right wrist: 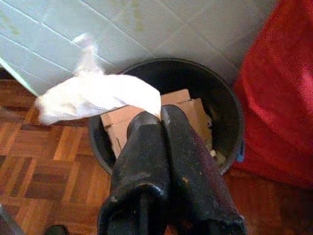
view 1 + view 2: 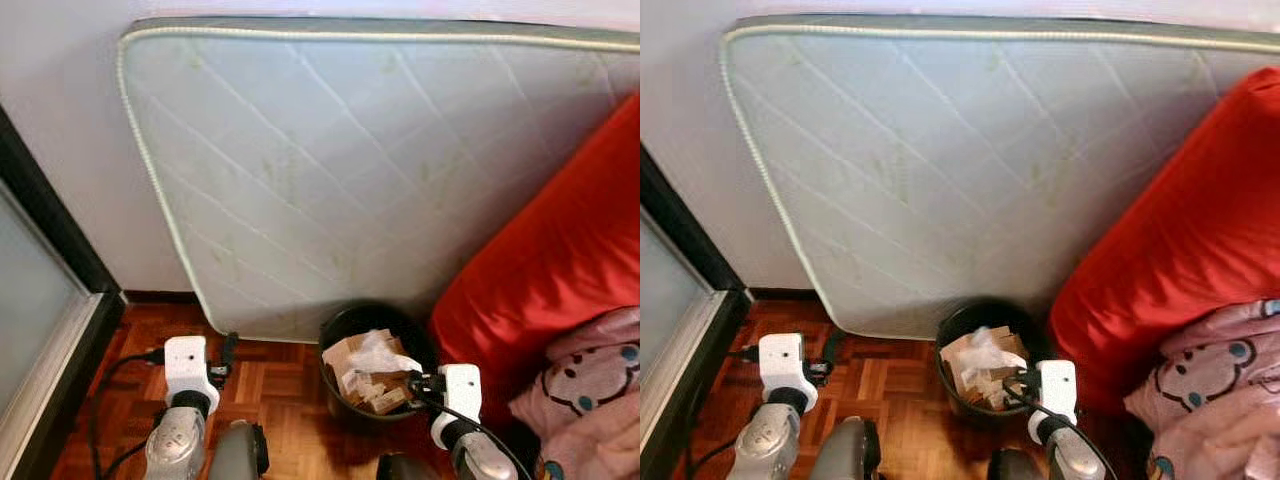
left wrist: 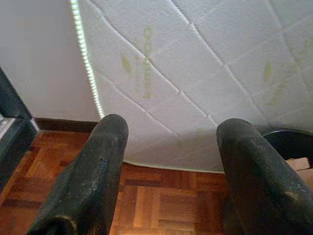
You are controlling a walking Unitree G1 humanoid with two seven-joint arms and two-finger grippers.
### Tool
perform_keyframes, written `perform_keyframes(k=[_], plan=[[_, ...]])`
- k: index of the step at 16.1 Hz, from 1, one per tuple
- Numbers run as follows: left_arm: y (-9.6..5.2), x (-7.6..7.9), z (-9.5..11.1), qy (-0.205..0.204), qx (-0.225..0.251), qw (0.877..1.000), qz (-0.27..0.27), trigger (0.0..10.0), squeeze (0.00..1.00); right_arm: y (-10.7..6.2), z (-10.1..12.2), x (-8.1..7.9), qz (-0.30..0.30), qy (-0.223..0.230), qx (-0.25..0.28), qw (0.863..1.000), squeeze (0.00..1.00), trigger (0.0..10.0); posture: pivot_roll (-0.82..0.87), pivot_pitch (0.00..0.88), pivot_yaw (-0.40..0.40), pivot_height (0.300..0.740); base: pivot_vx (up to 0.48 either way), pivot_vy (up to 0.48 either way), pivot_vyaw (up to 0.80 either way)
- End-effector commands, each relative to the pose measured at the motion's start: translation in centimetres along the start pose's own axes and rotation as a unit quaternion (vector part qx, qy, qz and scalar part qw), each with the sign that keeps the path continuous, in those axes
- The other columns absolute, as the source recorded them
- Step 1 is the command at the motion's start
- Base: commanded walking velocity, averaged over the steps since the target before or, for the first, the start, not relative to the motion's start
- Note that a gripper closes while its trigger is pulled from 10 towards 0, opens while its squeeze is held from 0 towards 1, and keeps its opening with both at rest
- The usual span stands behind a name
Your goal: Clean up the room
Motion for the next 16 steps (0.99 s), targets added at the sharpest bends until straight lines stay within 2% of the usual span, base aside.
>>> perform_keyframes(k=[1,14,16], plan=[[0.00,-0.10,0.10,-0.002,0.000,1.000,-0.001,10.0,0.00,0.12,0.10,0.01,-0.001,0.002,-0.001,1.000,0.00,10.0,-0.08,0.055,-0.058,0.628,0.000,0.000,0.00],[0.01,-0.10,0.29,-0.006,0.004,1.000,-0.002,10.0,0.00,0.48,0.01,-0.44,0.011,-0.007,-0.019,1.000,0.00,10.0,-0.08,0.060,-0.058,0.628,0.274,0.000,0.00],[0.01,-0.06,0.34,-0.006,0.006,1.000,-0.004,10.0,0.00,0.67,-0.05,-0.85,0.031,-0.019,-0.030,0.999,0.00,10.0,-0.08,0.062,-0.058,0.628,0.000,0.000,0.00]])
Point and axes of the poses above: a point about 5 cm out from each wrist's last joint towards the gripper, its own y axis pointing out of the wrist towards the gripper, its own z axis along the axis of the wrist's last joint, x = y × z, the point moved 1 cm from there along y, pointing out of the wrist towards the gripper, and after that the axes turned 14 degrees about -y, right-handed, at the moved point
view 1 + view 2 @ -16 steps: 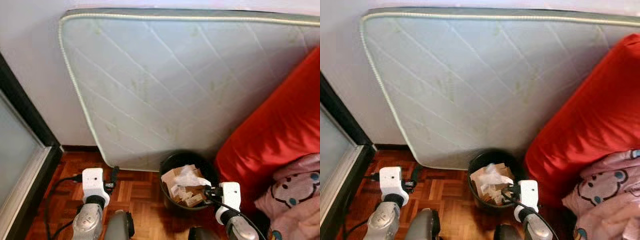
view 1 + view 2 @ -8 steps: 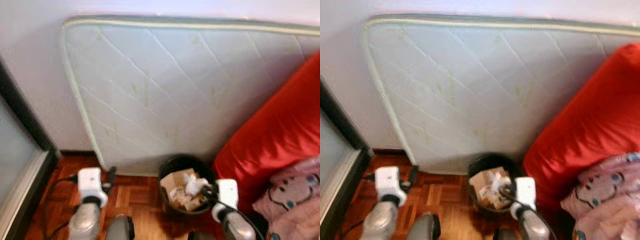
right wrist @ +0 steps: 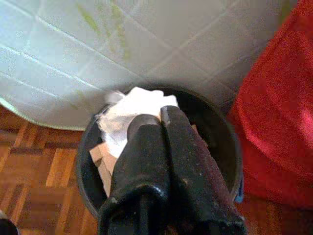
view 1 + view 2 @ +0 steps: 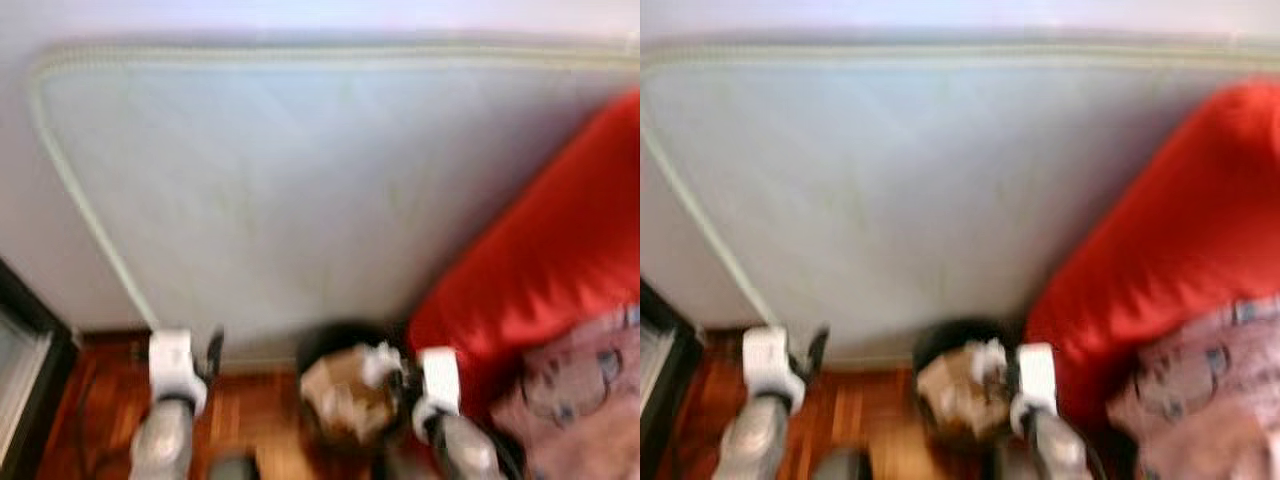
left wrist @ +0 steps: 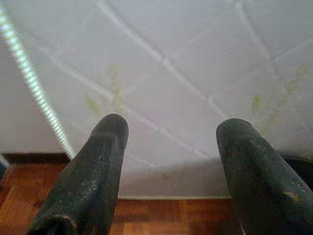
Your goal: Clean up the room
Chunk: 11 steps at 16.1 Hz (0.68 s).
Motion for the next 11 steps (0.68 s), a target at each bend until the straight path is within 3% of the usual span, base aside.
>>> perform_keyframes(k=[1,6,11], plan=[[-0.3,0.6,-0.6,-0.007,-0.010,1.000,-0.006,10.0,0.00,-0.5,-1.2,0.4,0.003,-0.008,-0.034,0.999,0.00,10.0,-0.08,0.066,-0.056,0.628,0.000,0.000,0.00],[-0.3,0.8,-0.5,-0.008,-0.011,1.000,-0.011,10.0,0.00,0.9,-0.4,-0.3,0.026,-0.045,-0.073,0.996,0.00,10.0,-0.07,0.081,-0.056,0.628,0.000,0.000,0.00],[-1.0,0.8,-0.6,-0.008,-0.012,1.000,-0.015,10.0,0.00,2.3,1.4,-2.2,0.072,-0.076,-0.087,0.991,0.00,10.0,-0.04,0.119,-0.057,0.628,0.000,0.000,0.00]])
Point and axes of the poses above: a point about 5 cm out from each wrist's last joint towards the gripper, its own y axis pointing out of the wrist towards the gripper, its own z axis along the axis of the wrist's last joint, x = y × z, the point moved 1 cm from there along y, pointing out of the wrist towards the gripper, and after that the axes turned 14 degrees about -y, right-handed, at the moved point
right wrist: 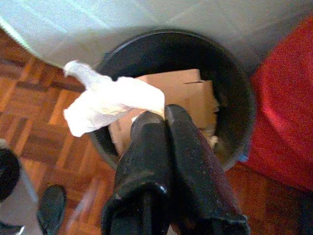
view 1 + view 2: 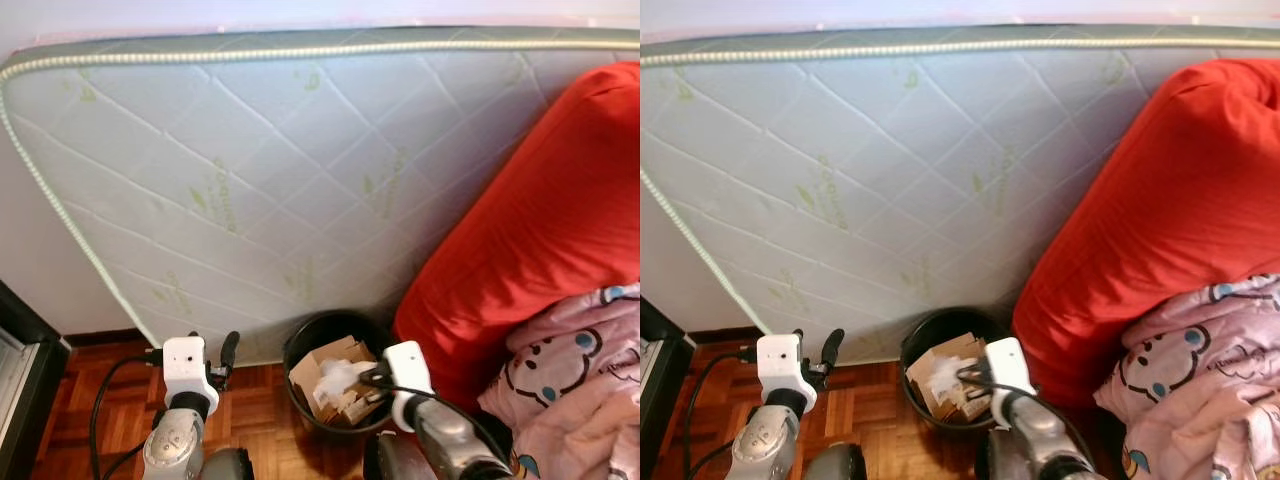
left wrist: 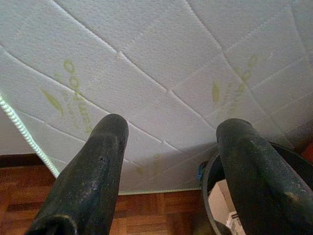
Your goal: Clean up the room
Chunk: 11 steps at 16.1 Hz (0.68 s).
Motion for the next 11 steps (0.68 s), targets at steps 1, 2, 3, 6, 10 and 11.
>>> perform_keyframes(k=[1,2,3,6,10,11], plan=[[-0.3,0.1,-0.1,-0.003,-0.005,1.000,-0.004,10.0,0.00,0.1,0.3,0.3,-0.004,-0.003,-0.005,1.000,0.00,10.0,-0.04,0.125,-0.058,0.628,0.000,0.000,0.00],[-0.5,0.0,0.0,-0.002,-0.003,1.000,-0.005,10.0,0.00,0.3,0.7,0.6,-0.021,0.001,-0.010,1.000,0.00,10.0,-0.03,0.136,-0.060,0.628,0.000,0.000,0.00],[-0.5,0.0,0.2,-0.002,-0.001,1.000,-0.006,10.0,0.00,0.3,0.8,0.8,-0.027,0.004,-0.011,1.000,0.00,10.0,-0.03,0.140,-0.062,0.628,0.000,0.000,0.00],[0.3,0.4,1.6,-0.002,0.019,1.000,-0.014,10.0,0.00,0.1,1.4,3.0,-0.088,0.027,-0.006,0.996,0.00,10.0,-0.02,0.150,-0.065,0.628,0.000,0.000,0.00],[1.0,1.3,3.1,-0.003,0.042,0.999,-0.028,10.0,0.00,-0.1,4.7,6.7,-0.171,0.031,0.028,0.984,0.00,10.0,-0.02,0.161,-0.067,0.628,0.000,0.000,0.00],[1.0,1.5,3.4,-0.004,0.045,0.999,-0.029,10.0,0.00,-0.1,6.1,7.5,-0.183,0.035,0.045,0.982,0.00,10.0,-0.01,0.165,-0.071,0.628,0.000,0.000,0.00]])
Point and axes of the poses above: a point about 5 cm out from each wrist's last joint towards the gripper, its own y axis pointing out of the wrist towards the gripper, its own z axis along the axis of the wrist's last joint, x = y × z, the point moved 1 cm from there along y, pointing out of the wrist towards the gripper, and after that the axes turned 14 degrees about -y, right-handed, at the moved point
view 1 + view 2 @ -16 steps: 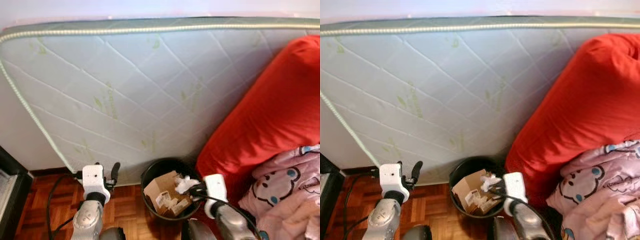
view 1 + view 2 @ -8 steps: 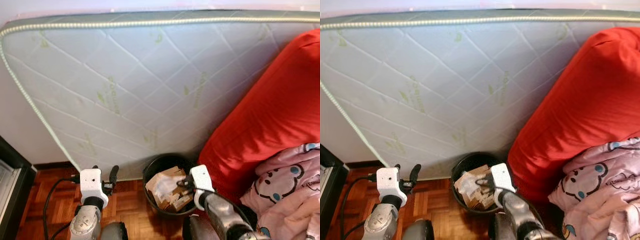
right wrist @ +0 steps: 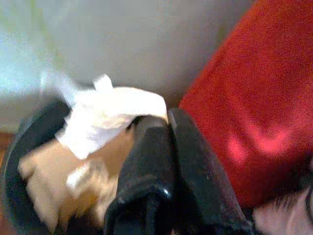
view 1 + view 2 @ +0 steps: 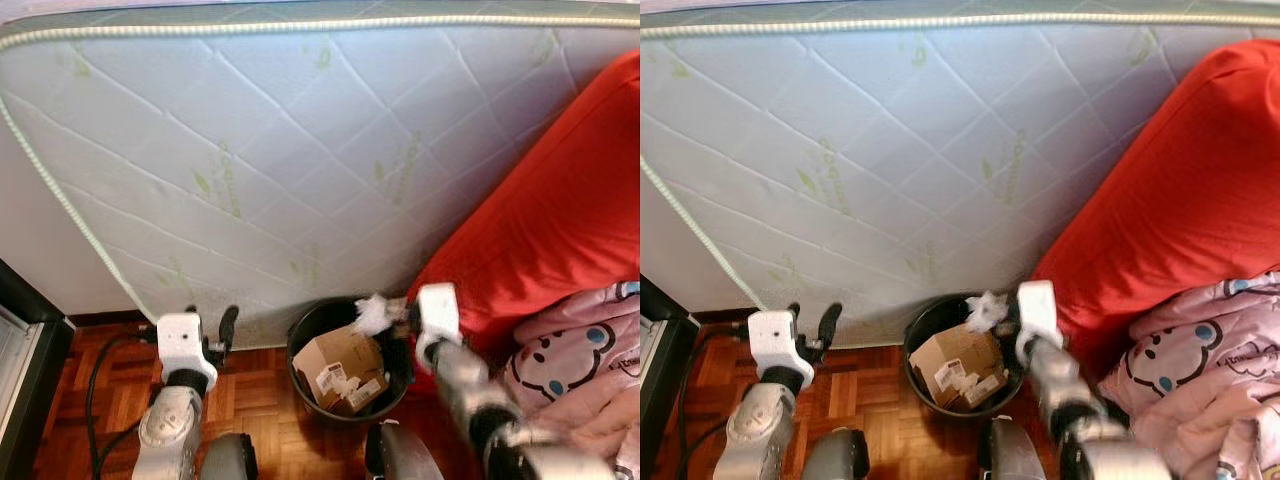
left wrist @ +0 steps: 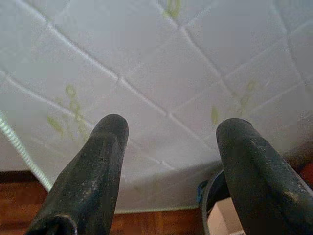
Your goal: Clean up the room
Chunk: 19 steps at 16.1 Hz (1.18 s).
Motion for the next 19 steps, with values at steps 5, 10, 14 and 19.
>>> perform_keyframes(k=[5,10,14,19], plan=[[-1.0,0.1,-0.2,0.000,-0.012,1.000,0.000,10.0,0.00,0.1,-0.1,-1.5,0.044,-0.025,-0.020,0.999,0.00,10.0,0.00,0.188,-0.073,0.628,0.000,0.000,0.00],[-1.5,0.3,0.0,-0.001,-0.016,1.000,-0.001,10.0,0.00,-0.3,-1.8,-1.6,0.044,-0.008,-0.047,0.998,0.00,10.0,0.00,0.225,-0.070,0.628,0.000,0.000,0.00],[-1.6,0.5,0.0,-0.004,-0.020,1.000,-0.002,10.0,0.00,-0.4,-2.2,-1.3,0.039,-0.019,-0.056,0.997,0.00,10.0,0.00,0.235,-0.073,0.628,0.000,0.000,0.00],[-1.7,0.6,0.0,-0.006,-0.024,1.000,0.000,10.0,0.00,-0.6,-2.8,-0.8,0.026,-0.019,-0.069,0.997,0.00,10.0,0.00,0.237,-0.075,0.628,0.000,0.000,0.00]])
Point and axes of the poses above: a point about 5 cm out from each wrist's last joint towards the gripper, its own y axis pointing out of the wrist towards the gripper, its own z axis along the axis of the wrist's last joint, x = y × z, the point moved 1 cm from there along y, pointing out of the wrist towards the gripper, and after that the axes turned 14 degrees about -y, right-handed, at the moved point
